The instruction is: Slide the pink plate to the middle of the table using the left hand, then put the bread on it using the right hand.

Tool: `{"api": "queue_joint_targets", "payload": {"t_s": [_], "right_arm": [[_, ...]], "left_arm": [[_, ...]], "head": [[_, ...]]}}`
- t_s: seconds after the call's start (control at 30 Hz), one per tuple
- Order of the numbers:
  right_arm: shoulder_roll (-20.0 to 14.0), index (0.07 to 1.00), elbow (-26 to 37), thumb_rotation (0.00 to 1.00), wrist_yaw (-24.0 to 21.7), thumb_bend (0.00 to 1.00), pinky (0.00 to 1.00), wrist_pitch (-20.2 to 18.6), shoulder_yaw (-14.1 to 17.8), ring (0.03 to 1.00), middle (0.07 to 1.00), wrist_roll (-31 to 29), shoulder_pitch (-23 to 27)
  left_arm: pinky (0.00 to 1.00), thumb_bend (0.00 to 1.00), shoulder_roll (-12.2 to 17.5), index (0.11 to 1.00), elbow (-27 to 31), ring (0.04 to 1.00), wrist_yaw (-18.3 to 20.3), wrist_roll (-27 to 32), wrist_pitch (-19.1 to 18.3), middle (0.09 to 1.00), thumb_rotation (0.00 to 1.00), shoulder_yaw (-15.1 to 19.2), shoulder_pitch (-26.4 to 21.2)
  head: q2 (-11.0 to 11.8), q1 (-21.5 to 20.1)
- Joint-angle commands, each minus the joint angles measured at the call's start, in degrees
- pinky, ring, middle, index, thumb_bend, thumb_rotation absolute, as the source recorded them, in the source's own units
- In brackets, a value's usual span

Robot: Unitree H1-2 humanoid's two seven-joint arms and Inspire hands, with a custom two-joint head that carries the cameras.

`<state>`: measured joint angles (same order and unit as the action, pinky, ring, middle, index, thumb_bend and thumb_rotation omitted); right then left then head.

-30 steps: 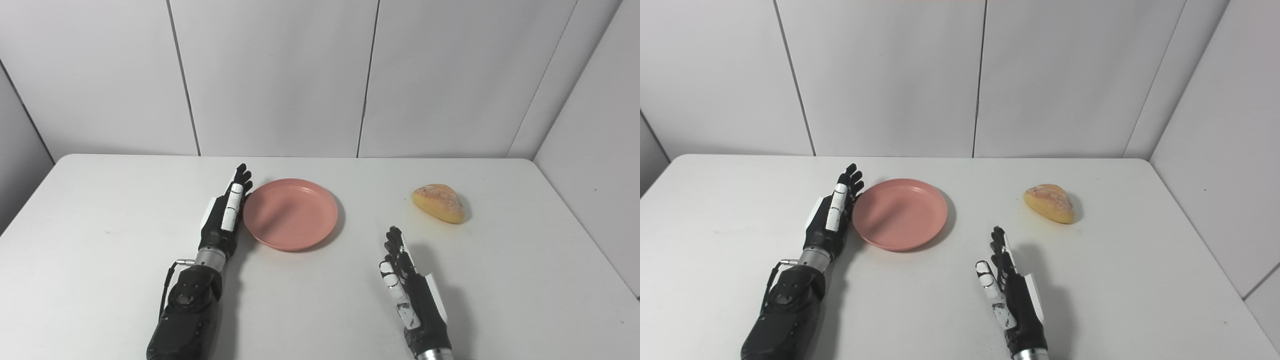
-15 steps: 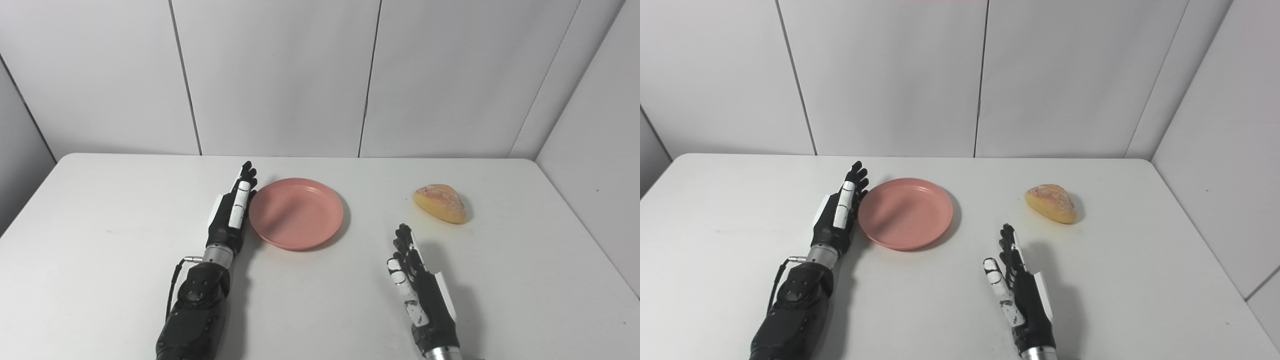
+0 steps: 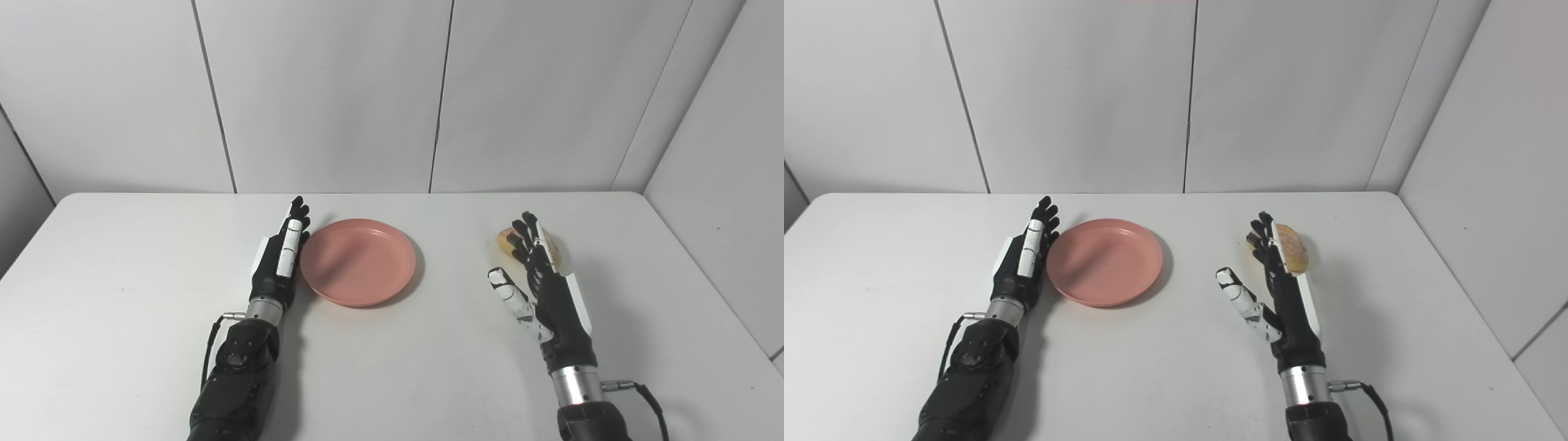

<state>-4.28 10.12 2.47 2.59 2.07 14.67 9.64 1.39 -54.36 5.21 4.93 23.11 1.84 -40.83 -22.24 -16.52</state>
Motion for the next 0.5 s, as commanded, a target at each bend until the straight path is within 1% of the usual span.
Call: {"api": "queue_joint_targets", "payload": {"t_s": [0.0,0.03,0.07,0.1,0.17,0.23,0.3,0.33,0.4,0.47], "right_arm": [[-1.6,0.959,1.9,0.66,0.4,0.65,0.87,-1.3,0.4,0.891,0.909,1.7,3.0],[-2.3,0.961,1.6,0.62,0.3,0.64,0.87,-1.5,0.3,0.893,0.910,2.4,3.8],[-3.2,0.961,0.9,0.62,0.1,0.64,0.87,-1.8,0.3,0.893,0.910,3.0,4.9],[-3.7,0.965,0.5,0.60,0.0,0.64,0.88,-1.9,0.3,0.902,0.914,3.3,5.5],[-4.8,0.969,-0.5,0.58,-0.3,0.65,0.89,-3.2,0.4,0.909,0.920,4.4,7.1],[-5.5,0.975,-1.0,0.57,-0.4,0.68,0.89,-4.9,0.4,0.918,0.925,5.4,8.0],[-5.7,0.976,-1.0,0.57,-0.3,0.69,0.88,-5.5,0.3,0.918,0.924,5.7,8.2],[-6.5,0.976,-2.0,0.57,-0.1,0.69,0.88,-5.9,0.2,0.918,0.924,6.7,9.3],[-8.1,0.968,-4.2,0.54,0.1,0.73,0.84,-6.0,0.0,0.902,0.913,8.7,11.2],[-9.6,0.972,-6.1,0.53,0.4,0.74,0.83,-5.7,-0.5,0.907,0.917,10.6,12.6]], "left_arm": [[0.98,0.69,-0.2,0.992,-0.3,0.994,-0.4,-0.4,1.9,0.996,1.00,0.0,-0.2],[0.98,0.70,-0.2,0.992,-0.3,0.995,-0.4,-0.3,1.9,0.997,1.00,0.1,-0.2],[0.98,0.70,-0.2,0.992,-0.2,0.995,-0.4,-0.1,1.8,0.997,1.00,0.2,-0.1],[0.99,0.69,-0.2,0.993,-0.1,0.995,-0.3,0.0,1.8,0.997,1.00,0.3,-0.1],[0.99,0.69,-0.1,0.995,-0.1,0.997,0.0,0.5,1.7,0.998,1.00,0.5,-0.1],[1.00,0.69,0.0,0.999,-0.1,1.000,0.2,0.6,1.6,1.000,1.00,0.7,-0.1],[1.00,0.69,0.0,1.000,-0.1,1.000,0.3,0.6,1.5,1.000,1.00,0.8,-0.1],[1.00,0.69,0.1,1.000,0.1,1.000,0.4,0.6,1.5,1.000,1.00,0.9,0.0],[1.00,0.68,0.3,1.000,0.1,1.000,0.1,0.3,1.7,1.000,1.00,0.9,0.0],[1.00,0.68,0.5,0.997,-0.1,1.000,-0.4,-0.2,1.7,1.000,1.00,0.9,0.0]], "head": [[0.0,0.0],[0.0,-0.2],[0.1,-0.2],[0.1,-0.3],[0.1,-0.3],[0.1,-0.5],[0.1,-0.5],[0.3,-1.2],[0.3,-1.3],[0.3,-1.5]]}}
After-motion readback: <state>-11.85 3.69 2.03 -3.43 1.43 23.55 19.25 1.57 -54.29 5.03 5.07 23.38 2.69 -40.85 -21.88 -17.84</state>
